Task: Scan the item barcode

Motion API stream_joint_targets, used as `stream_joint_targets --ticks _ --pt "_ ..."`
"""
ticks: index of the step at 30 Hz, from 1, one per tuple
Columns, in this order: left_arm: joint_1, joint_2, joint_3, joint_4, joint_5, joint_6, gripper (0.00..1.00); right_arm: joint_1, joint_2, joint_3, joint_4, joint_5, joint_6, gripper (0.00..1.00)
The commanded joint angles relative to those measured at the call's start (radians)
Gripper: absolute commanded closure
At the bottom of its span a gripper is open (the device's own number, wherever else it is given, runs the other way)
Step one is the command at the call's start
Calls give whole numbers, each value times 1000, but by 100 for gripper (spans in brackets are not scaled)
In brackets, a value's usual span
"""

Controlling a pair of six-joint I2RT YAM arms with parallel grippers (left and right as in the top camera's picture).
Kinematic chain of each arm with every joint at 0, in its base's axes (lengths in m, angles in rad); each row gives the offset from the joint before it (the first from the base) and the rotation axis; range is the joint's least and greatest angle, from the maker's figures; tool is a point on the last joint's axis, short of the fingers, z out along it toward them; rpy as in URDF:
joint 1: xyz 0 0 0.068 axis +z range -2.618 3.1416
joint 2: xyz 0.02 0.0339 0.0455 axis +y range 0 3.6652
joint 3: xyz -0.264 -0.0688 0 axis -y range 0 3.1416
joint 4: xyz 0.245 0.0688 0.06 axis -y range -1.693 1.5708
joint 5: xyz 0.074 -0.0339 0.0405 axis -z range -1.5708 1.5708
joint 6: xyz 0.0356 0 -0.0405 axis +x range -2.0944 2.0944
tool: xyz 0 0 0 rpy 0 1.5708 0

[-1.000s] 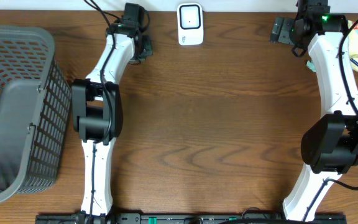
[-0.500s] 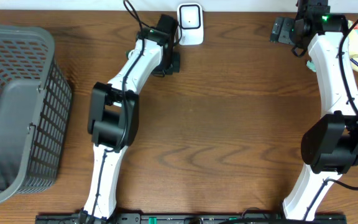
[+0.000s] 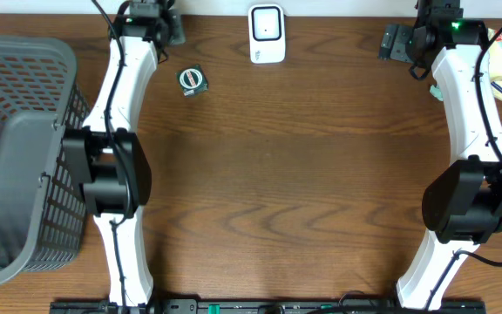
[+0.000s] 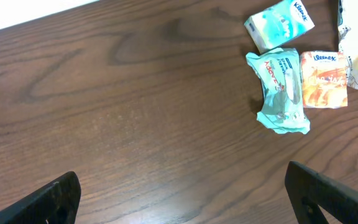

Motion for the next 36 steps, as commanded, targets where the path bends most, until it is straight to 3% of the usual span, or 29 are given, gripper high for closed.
stream_joint_targets --ticks 1,11,16,19,36 --pt "1 95 -3 16 -16 19 92 -5 -3 -1 -1 8 8 1" --pt "-4 195 -3 43 -16 8 92 -4 -3 -1 -1 8 8 1" --pt "-6 202 -5 20 -2 -82 92 -4 -3 -1 -1 8 8 1" --pt "-13 202 -5 5 49 -82 92 -4 -3 -1 -1 8 8 1" --pt "-17 202 -60 13 32 -82 92 -4 -3 -1 -1 8 8 1"
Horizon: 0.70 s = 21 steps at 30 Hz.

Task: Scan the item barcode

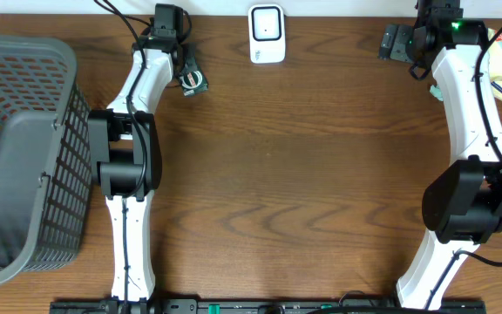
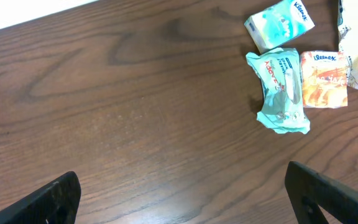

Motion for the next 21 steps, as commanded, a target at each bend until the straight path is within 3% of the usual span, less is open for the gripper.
stream_joint_targets --ticks 1,8,16,21 --pt "1 21 -28 1 2 -9 92 -4 -3 -1 -1 8 8 1" --pt "-2 21 -39 -20 45 -13 92 -4 -3 -1 -1 8 8 1" --pt "-44 2 -39 -40 264 -12 93 -4 -3 -1 -1 8 8 1" --pt "-148 -25 -39 -133 398 -63 93 -4 -3 -1 -1 8 8 1"
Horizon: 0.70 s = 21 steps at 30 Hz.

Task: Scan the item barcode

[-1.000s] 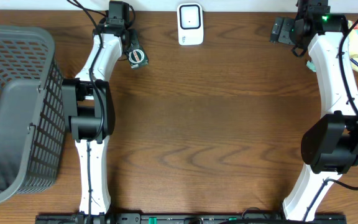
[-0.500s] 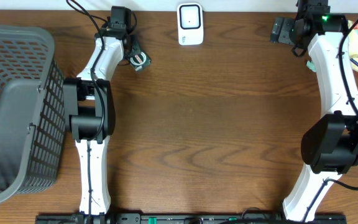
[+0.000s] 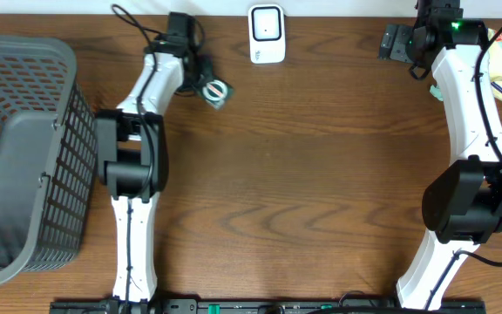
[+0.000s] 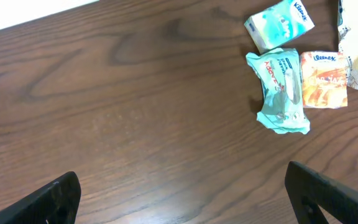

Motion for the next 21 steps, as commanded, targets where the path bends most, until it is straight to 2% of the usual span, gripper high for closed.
stream_joint_targets --ticks 1,5,8,12,16,18,21 --pt "-115 -26 -13 -78 218 -72 93 -4 -3 -1 -2 8 8 1" --pt "-255 -43 -13 -125 459 -136 93 -5 -3 -1 -2 8 8 1" --pt "-347 -82 -11 -125 465 -139 93 -4 -3 -1 -2 8 8 1" --pt "-378 -192 -11 -161 260 -138 93 -3 -3 -1 -2 8 8 1" --pt "-319 -335 -11 -294 -102 -128 91 -3 -3 -1 -2 8 8 1" --pt "-281 -393 -11 -367 -220 -128 74 -3 -3 -1 -2 8 8 1" --pt "-216 -464 -11 -484 -280 -128 67 -3 -3 -1 -2 8 8 1"
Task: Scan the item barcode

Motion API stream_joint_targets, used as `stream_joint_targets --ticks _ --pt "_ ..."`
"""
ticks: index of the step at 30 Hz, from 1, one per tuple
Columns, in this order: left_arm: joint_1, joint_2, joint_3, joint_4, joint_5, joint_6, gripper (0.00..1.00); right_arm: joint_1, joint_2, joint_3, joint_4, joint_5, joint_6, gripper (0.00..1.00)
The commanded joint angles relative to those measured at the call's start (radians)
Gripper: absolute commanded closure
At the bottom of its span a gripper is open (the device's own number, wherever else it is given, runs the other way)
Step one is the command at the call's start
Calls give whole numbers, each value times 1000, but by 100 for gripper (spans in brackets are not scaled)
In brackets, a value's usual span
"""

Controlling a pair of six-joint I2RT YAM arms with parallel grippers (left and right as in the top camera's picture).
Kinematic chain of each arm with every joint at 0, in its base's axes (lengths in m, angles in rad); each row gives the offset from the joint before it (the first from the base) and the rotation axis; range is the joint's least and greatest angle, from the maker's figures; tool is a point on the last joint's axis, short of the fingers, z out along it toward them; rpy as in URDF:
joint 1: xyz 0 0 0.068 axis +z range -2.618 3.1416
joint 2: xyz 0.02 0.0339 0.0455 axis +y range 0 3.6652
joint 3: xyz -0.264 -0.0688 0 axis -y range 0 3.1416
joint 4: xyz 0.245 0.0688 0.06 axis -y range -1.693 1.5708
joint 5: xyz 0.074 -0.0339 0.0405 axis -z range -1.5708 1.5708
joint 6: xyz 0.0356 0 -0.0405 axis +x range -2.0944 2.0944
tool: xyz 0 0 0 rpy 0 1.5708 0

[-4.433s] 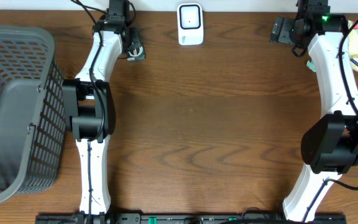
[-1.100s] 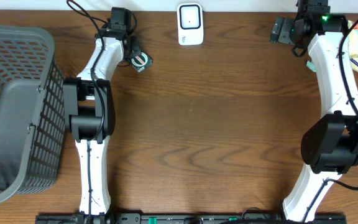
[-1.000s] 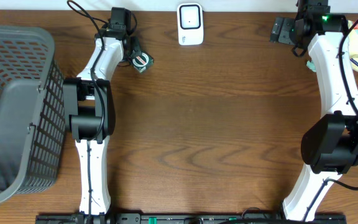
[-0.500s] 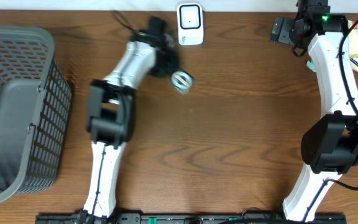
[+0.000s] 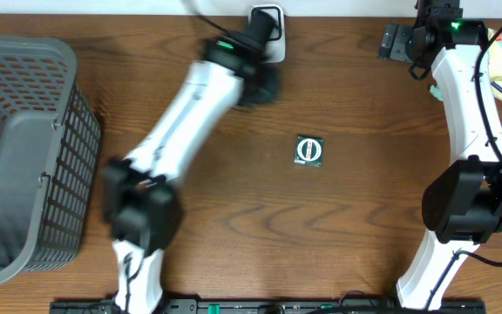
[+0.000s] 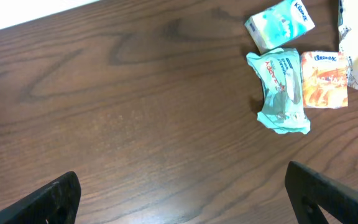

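Observation:
The item, a small dark green square packet with a round white label (image 5: pixel 308 150), lies flat on the wooden table (image 5: pixel 338 227) right of centre, with nothing touching it. My left arm is motion-blurred and stretches up to the back. Its gripper (image 5: pixel 262 85) is a dark smear just below the white scanner (image 5: pixel 268 12), and its jaws cannot be made out. My right gripper (image 5: pixel 397 41) sits at the back right, open, with its fingers (image 6: pixel 59 198) wide apart over bare wood and nothing between them.
A grey mesh basket (image 5: pixel 24 157) fills the left edge. In the right wrist view a Kleenex pack (image 6: pixel 278 23), a teal packet (image 6: pixel 281 93) and an orange Kleenex pack (image 6: pixel 324 79) lie together. More packaged goods sit at the right edge.
The packet was at my left gripper just left of the scanner; it now lies alone right of the table's centre. The left arm has swung right, below the scanner. The right arm is unchanged.
First the packet lay on the table left of the scanner, with my left gripper behind it at the back edge. Then the gripper was on the packet, then with it nearer the scanner. Now the packet rests mid-table, apart from the gripper. The right arm stayed still throughout.

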Motion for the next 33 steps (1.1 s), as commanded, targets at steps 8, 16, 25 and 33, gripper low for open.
stream_joint_targets --ticks 8,16,25,33 --pt "169 -84 -1 -253 -211 0 2 -4 -3 -1 8 -10 22 1" --pt "194 -84 -1 -325 -211 0 2 -4 -6 -1 -18 -298 73 1" --pt "194 -84 -1 -324 -211 0 2 129 11 -98 -244 -580 -65 1" --pt "194 -84 -1 -324 -211 0 2 300 11 -288 -228 -356 66 19"
